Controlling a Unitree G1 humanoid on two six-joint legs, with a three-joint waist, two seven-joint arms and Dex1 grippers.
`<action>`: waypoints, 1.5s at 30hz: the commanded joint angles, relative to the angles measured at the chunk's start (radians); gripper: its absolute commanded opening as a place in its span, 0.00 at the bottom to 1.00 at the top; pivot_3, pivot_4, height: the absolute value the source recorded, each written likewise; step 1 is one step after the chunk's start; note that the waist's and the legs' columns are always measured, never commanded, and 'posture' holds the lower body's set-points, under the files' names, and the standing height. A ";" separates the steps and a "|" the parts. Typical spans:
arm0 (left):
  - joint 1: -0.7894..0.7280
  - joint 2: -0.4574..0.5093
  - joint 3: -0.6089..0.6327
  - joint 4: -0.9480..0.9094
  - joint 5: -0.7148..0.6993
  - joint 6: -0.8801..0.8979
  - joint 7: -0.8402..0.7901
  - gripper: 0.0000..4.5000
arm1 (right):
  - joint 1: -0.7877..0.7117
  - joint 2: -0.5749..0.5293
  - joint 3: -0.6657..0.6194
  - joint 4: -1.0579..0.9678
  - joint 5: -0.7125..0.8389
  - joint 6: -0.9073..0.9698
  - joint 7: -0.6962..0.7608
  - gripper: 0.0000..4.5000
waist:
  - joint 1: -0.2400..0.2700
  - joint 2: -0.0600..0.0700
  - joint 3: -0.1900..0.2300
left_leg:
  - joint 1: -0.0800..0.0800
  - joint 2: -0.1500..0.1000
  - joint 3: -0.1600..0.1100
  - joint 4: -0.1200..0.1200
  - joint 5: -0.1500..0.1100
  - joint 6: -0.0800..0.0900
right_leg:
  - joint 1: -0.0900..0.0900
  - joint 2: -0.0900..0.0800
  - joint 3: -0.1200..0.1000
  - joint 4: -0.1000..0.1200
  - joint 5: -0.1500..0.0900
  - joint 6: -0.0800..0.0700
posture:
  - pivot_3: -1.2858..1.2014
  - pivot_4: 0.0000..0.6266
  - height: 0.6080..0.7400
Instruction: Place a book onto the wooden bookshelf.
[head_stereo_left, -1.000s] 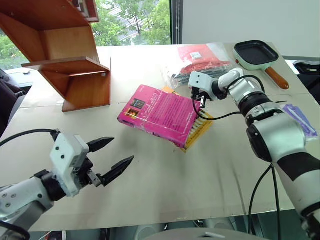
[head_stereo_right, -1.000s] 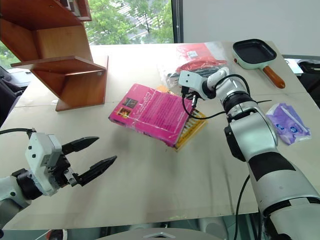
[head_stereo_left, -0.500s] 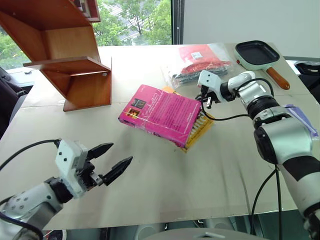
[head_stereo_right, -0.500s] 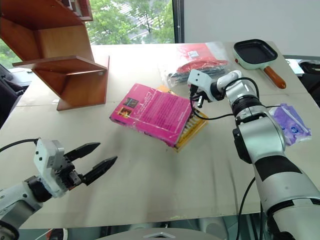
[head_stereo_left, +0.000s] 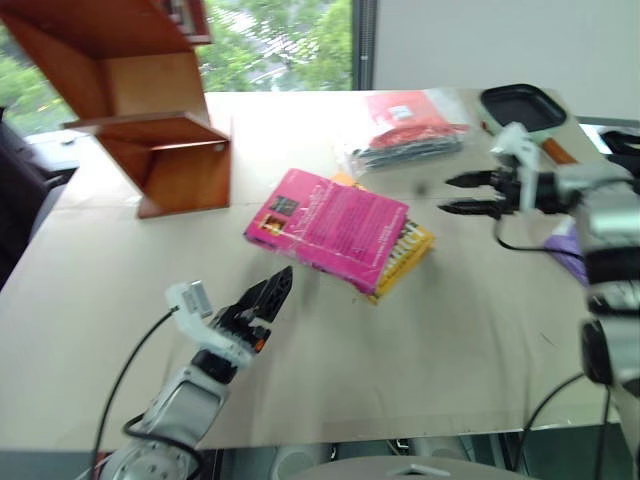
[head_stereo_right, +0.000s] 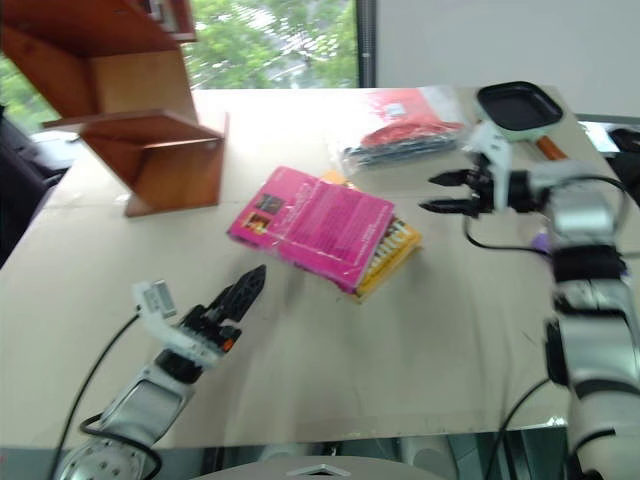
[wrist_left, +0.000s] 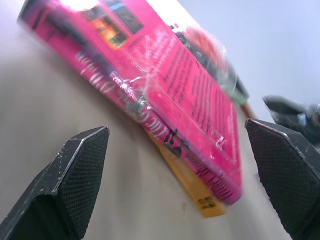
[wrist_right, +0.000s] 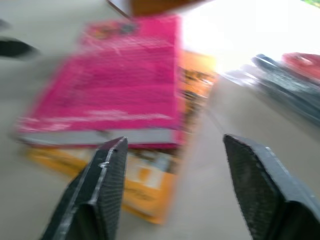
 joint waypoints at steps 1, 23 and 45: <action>-0.065 0.020 0.004 0.082 -0.072 0.026 0.097 1.00 | 0.219 -0.066 -0.180 -0.348 0.251 0.188 0.003 0.99 | 0.006 0.000 0.000 | 0.000 0.000 -0.002 0.003 -0.001 0.001 | 0.002 0.000 -0.002 0.000 0.000 0.000 | 0.52 0.24 0.85; -0.482 -0.004 -0.028 0.523 -0.255 0.142 0.187 1.00 | 0.771 -0.083 -0.544 -0.762 0.566 0.062 -0.237 0.99 | 0.026 -0.001 -0.001 | 0.008 -0.003 -0.004 0.009 -0.002 0.003 | 0.015 -0.001 -0.003 -0.001 0.000 0.001 | 0.52 0.24 0.85; -0.642 0.204 0.071 0.130 -0.259 0.008 0.045 0.15 | 0.684 -0.159 -0.388 -0.596 0.469 -0.111 -0.272 1.00 | 0.025 -0.008 0.003 | 0.011 -0.002 -0.004 0.008 -0.001 0.002 | 0.017 0.001 -0.003 -0.002 0.000 0.000 | 0.52 0.24 0.85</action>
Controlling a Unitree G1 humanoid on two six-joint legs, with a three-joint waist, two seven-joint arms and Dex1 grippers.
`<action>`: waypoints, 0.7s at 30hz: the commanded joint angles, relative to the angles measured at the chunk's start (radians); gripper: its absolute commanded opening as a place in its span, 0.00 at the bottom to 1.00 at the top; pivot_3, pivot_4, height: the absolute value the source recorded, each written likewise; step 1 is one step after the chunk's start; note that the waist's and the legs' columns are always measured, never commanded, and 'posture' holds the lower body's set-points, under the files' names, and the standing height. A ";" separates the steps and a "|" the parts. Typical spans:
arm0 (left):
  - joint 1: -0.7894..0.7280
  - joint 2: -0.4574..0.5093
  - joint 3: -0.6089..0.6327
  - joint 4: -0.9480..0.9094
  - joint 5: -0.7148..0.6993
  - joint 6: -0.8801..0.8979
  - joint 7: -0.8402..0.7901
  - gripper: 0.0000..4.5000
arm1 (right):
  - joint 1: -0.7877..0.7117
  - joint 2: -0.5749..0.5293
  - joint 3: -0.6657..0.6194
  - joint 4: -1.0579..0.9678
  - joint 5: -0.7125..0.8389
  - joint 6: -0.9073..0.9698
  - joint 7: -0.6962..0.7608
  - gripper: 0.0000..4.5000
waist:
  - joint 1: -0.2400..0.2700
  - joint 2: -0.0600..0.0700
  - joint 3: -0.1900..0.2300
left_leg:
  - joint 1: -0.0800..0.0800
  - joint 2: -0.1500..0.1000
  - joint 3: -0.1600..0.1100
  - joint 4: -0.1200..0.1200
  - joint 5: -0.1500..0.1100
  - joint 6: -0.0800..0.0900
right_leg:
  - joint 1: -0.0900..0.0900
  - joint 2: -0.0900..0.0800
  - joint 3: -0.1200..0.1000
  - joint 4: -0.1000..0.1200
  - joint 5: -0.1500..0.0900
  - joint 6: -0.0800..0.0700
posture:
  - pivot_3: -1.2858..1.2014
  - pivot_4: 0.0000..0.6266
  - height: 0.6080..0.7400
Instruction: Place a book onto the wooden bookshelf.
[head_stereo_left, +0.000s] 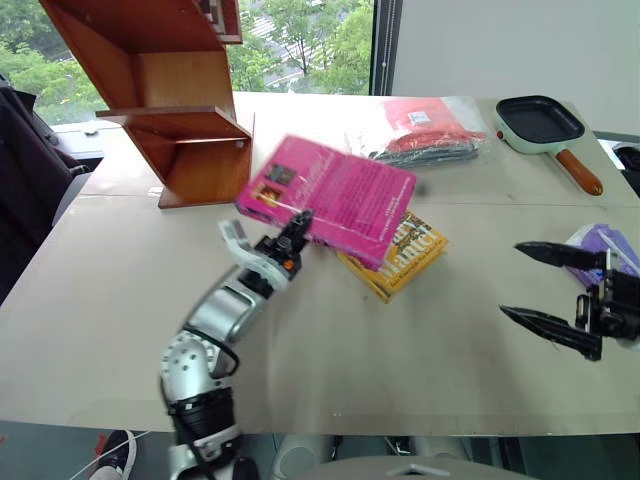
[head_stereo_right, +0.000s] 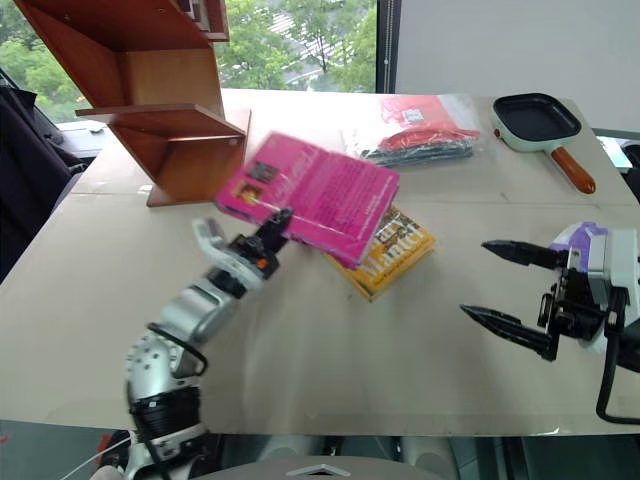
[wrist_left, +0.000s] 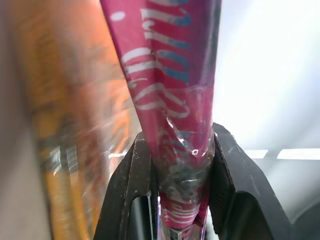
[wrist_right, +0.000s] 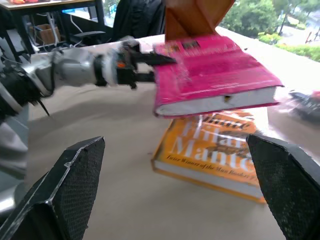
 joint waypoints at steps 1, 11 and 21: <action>-0.137 0.168 0.034 -0.224 0.167 -0.094 -0.183 0.15 | -0.093 -0.049 0.047 0.103 -0.041 -0.049 0.033 1.00 | 0.001 -0.003 0.003 | 0.000 0.000 0.000 0.000 0.000 0.000 | 0.000 0.000 0.000 0.000 0.000 0.000 | 0.52 0.24 0.85; -0.425 0.579 -0.199 -0.294 0.931 -0.221 -0.287 0.15 | -0.387 -0.033 0.173 0.359 -0.082 -0.148 0.096 1.00 | -0.003 -0.001 0.007 | -0.007 -0.001 -0.004 -0.003 0.000 0.000 | -0.001 0.000 -0.004 -0.012 0.001 0.001 | 0.52 0.24 0.85; -0.160 1.190 -0.255 -0.235 1.796 -0.351 -0.363 0.15 | -0.649 0.097 0.169 0.489 0.151 0.019 0.049 1.00 | -0.038 0.005 0.011 | -0.009 -0.001 -0.005 -0.011 0.001 -0.001 | -0.006 0.000 -0.004 -0.013 0.001 0.001 | 0.52 0.24 0.85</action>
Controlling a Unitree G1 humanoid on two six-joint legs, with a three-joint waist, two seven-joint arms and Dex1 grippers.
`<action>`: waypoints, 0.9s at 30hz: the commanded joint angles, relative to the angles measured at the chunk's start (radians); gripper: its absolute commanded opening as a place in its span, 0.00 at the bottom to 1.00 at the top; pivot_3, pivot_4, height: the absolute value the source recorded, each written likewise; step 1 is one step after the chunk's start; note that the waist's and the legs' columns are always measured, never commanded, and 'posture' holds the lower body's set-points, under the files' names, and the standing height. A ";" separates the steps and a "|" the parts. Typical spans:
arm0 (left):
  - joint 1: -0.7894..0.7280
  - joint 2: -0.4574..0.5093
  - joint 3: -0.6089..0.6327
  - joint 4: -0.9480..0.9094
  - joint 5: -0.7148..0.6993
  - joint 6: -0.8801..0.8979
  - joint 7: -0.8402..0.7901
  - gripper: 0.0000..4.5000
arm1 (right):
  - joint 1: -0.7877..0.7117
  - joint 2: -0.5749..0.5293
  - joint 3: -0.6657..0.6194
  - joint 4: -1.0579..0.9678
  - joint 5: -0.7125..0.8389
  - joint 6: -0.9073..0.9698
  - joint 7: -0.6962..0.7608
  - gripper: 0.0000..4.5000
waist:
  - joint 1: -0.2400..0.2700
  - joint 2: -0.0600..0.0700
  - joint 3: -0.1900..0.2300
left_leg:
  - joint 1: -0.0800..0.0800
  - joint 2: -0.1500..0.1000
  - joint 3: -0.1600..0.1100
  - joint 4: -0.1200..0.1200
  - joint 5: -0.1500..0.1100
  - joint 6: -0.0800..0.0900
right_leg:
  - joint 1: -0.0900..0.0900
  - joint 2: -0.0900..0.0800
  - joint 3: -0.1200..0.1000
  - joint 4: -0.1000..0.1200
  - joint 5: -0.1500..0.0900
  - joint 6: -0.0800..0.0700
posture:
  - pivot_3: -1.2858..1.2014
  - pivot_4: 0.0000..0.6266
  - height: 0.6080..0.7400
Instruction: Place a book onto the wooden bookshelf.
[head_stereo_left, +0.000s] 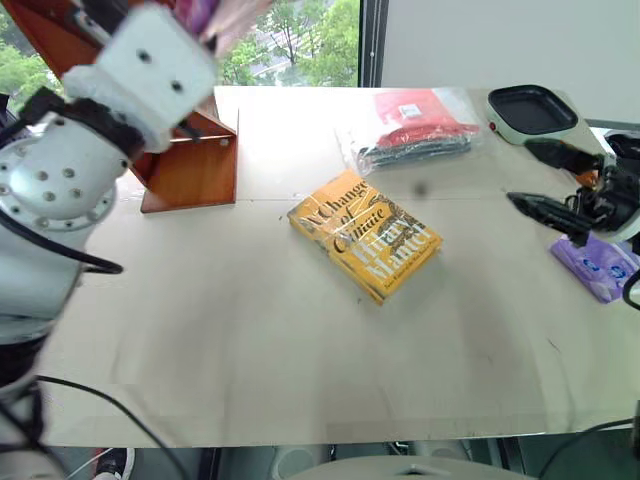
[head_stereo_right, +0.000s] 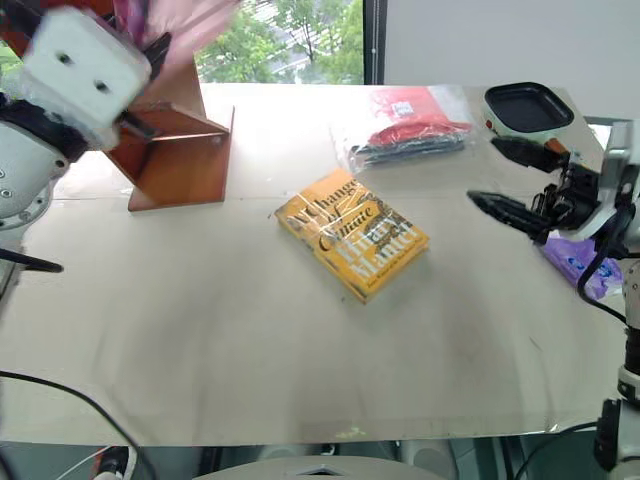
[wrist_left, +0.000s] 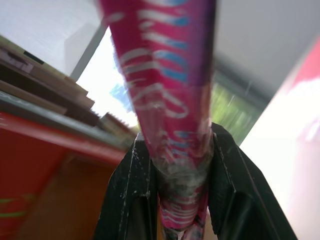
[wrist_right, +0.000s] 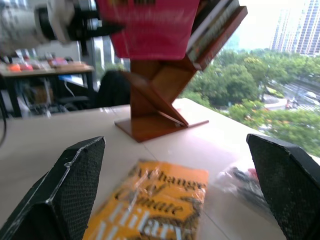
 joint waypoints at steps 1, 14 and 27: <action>0.099 0.057 0.076 0.017 0.219 -0.079 -0.001 0.15 | -0.068 0.020 -0.016 -0.013 0.126 0.092 -0.017 1.00 | 0.006 0.001 0.001 | 0.000 0.000 -0.001 0.000 0.000 0.000 | 0.000 0.000 -0.001 0.000 0.000 0.000 | 0.52 0.24 0.85; 0.147 0.010 0.084 0.129 0.414 -0.022 -0.204 0.15 | -0.143 0.065 0.023 0.032 0.114 0.125 -0.021 1.00 | 0.013 0.001 0.001 | -0.004 0.000 -0.002 0.001 0.000 0.001 | -0.003 -0.003 -0.003 0.001 0.000 0.000 | 0.52 0.24 0.85; -0.385 -0.174 -0.226 0.507 0.531 -0.004 -0.458 0.54 | -0.087 0.098 0.022 -0.009 0.047 0.050 -0.038 1.00 | 0.011 0.000 0.001 | -0.009 -0.003 -0.004 0.009 0.000 0.001 | -0.006 -0.002 -0.004 0.007 0.000 0.001 | 0.52 0.24 0.85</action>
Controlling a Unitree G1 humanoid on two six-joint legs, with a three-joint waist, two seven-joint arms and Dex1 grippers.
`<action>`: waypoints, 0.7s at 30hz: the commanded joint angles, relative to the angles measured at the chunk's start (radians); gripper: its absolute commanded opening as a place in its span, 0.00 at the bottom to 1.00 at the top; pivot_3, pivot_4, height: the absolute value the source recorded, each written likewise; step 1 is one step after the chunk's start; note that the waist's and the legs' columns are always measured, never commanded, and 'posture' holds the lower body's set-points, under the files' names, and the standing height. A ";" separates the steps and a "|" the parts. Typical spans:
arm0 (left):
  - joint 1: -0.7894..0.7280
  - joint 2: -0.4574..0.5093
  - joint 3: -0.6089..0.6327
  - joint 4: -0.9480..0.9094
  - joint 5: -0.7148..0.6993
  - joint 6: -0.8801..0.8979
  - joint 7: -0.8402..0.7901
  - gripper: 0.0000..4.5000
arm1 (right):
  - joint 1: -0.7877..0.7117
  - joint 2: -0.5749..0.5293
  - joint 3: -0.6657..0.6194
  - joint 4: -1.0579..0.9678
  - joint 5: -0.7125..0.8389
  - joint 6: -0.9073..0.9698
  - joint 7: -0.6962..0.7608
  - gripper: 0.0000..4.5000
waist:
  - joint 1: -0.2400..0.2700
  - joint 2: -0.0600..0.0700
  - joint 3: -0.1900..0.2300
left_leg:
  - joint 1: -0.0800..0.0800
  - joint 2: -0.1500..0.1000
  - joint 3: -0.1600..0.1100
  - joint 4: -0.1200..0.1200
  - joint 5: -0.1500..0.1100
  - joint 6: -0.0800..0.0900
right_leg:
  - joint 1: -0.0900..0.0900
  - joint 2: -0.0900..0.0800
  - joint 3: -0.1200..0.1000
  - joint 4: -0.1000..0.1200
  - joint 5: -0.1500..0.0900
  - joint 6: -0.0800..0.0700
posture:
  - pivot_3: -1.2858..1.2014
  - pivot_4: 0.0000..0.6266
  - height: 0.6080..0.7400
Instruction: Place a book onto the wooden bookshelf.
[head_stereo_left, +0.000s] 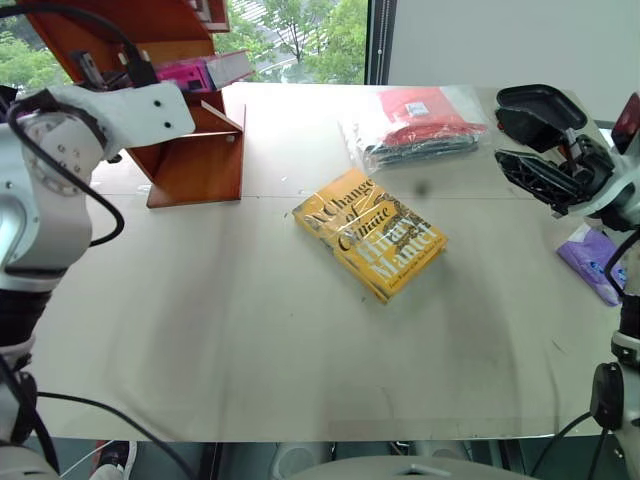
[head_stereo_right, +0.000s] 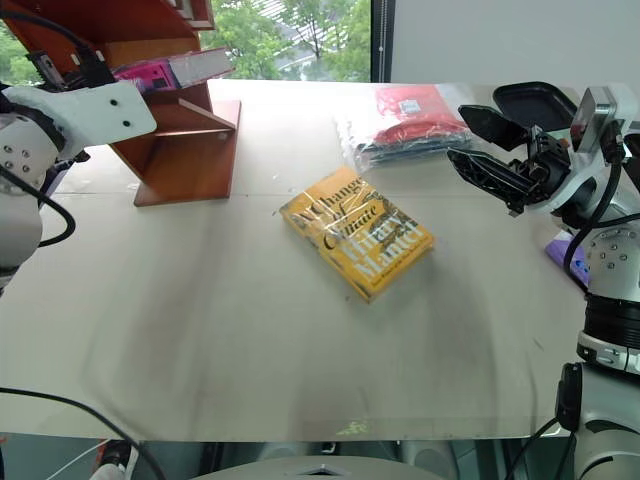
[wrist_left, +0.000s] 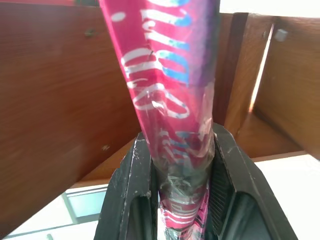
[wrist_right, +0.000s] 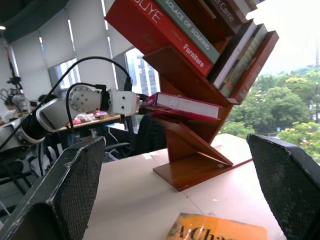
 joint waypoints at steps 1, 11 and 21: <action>-0.090 -0.014 -0.007 0.070 0.057 -0.008 -0.026 0.64 | 0.018 -0.002 -0.021 -0.058 0.000 -0.026 -0.006 1.00 | -0.001 0.000 0.000 | -0.002 0.000 0.000 0.001 0.000 0.000 | -0.001 0.000 0.000 0.002 0.000 0.000 | 0.52 0.24 0.85; 0.000 -0.116 0.075 0.048 0.059 0.030 0.045 0.99 | 0.062 -0.009 -0.042 -0.084 0.006 -0.028 -0.025 1.00 | -0.001 -0.001 -0.001 | -0.006 -0.001 0.001 0.005 0.000 0.000 | -0.007 0.000 0.001 0.011 0.000 0.000 | 0.52 0.24 0.85; 0.499 -0.430 0.516 -0.390 -0.050 -0.269 0.468 0.99 | 0.290 -0.036 -0.069 0.013 -0.197 -0.224 -0.013 1.00 | 0.007 -0.004 -0.003 | -0.007 -0.002 -0.001 0.006 0.000 0.000 | -0.008 -0.003 0.001 0.010 0.000 0.000 | 0.52 0.24 0.85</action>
